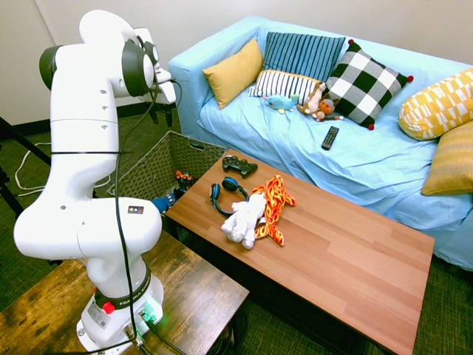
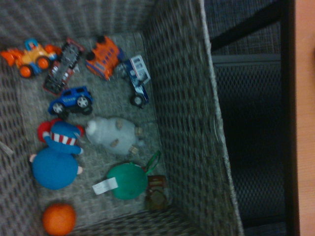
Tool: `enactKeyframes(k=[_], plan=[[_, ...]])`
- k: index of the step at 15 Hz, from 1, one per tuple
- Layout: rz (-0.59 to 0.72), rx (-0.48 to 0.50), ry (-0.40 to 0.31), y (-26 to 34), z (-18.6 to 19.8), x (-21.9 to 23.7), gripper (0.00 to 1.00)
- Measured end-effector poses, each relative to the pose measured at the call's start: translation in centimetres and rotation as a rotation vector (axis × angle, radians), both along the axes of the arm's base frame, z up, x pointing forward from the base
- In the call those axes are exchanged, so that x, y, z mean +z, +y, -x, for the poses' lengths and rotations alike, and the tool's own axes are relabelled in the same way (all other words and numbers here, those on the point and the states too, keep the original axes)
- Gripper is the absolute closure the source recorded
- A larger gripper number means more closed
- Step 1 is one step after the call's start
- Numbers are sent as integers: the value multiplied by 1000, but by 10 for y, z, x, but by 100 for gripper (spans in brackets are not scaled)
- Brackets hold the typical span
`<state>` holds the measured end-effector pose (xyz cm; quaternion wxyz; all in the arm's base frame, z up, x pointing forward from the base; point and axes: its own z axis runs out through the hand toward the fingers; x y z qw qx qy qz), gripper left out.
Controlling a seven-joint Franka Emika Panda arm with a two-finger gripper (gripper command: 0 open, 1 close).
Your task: Put the toy car in the basket
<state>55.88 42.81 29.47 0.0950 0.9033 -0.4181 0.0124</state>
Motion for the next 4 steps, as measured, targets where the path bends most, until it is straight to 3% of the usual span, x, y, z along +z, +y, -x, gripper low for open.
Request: enactKeyframes(k=[4], plan=[[-136,-38,-88,-62,-17,7,0]])
